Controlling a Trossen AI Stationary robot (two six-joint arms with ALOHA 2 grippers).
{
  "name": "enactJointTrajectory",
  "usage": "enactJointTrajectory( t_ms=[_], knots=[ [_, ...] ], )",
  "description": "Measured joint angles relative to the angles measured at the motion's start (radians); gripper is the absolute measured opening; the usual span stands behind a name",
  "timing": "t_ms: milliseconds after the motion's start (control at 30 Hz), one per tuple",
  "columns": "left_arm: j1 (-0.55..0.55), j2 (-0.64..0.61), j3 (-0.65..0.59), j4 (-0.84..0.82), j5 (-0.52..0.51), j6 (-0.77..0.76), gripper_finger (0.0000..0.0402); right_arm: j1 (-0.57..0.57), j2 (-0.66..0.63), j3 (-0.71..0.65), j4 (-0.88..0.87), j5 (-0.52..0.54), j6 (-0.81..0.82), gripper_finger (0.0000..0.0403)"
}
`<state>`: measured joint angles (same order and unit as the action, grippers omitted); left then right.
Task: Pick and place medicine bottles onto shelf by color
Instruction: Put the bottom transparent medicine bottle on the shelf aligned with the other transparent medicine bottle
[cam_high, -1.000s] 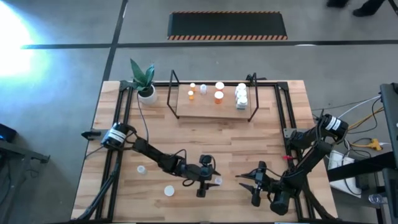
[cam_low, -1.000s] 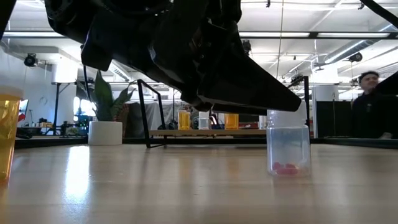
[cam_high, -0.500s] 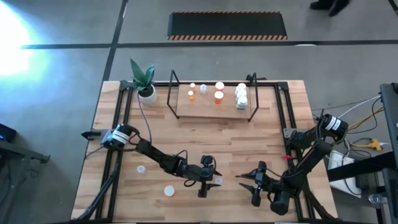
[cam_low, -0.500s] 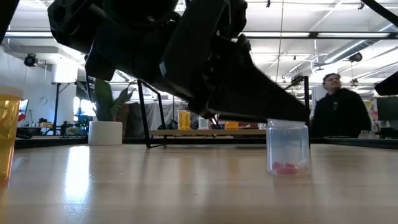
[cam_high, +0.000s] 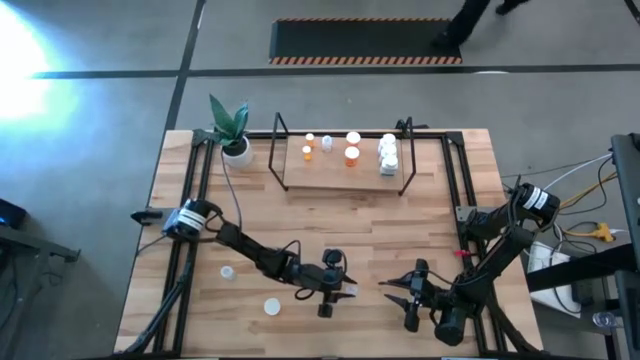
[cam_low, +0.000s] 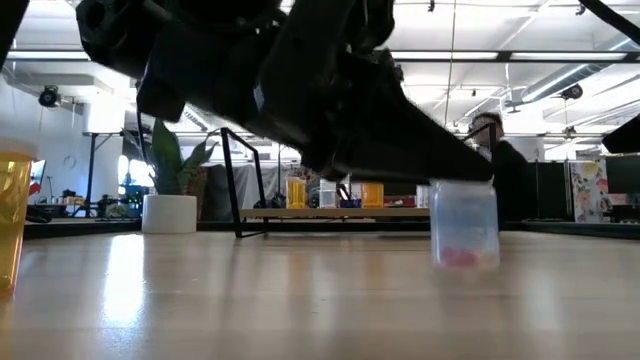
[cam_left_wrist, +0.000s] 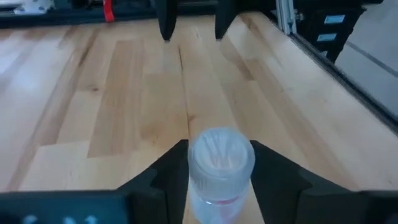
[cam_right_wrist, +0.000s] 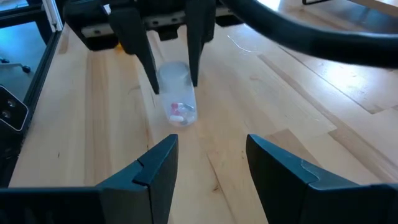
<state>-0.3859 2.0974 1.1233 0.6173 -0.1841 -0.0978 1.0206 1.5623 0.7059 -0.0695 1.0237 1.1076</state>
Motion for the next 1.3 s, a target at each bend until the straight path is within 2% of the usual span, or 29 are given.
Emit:
enactJointTrajectory(
  t_ms=[133, 333, 500, 900, 1067, 1300],
  knots=[
    [0.000, -0.075, -0.003, -0.112, -0.023, 0.000, 0.0117, 0.000, 0.000, 0.000, 0.000, 0.000, 0.000, 0.0180],
    [0.067, -0.280, -0.016, -0.416, -0.296, 0.002, 0.0117, 0.000, 0.000, 0.000, 0.000, 0.000, -0.006, 0.0180],
    [0.206, -0.381, -0.055, -0.446, -0.309, 0.001, 0.0121, 0.000, 0.000, 0.000, 0.000, 0.033, -0.018, 0.0180],
    [0.562, -0.325, -0.064, -0.337, -0.314, -0.032, 0.0124, 0.000, 0.000, 0.000, 0.000, 0.052, -0.021, 0.0180],
    [0.631, -0.277, -0.062, -0.288, -0.304, -0.055, 0.0124, -0.001, 0.000, 0.000, 0.000, 0.052, -0.035, 0.0180],
    [0.660, -0.237, -0.062, -0.280, -0.302, -0.055, 0.0125, -0.002, 0.000, 0.000, 0.000, 0.052, -0.038, 0.0180]
  ],
)
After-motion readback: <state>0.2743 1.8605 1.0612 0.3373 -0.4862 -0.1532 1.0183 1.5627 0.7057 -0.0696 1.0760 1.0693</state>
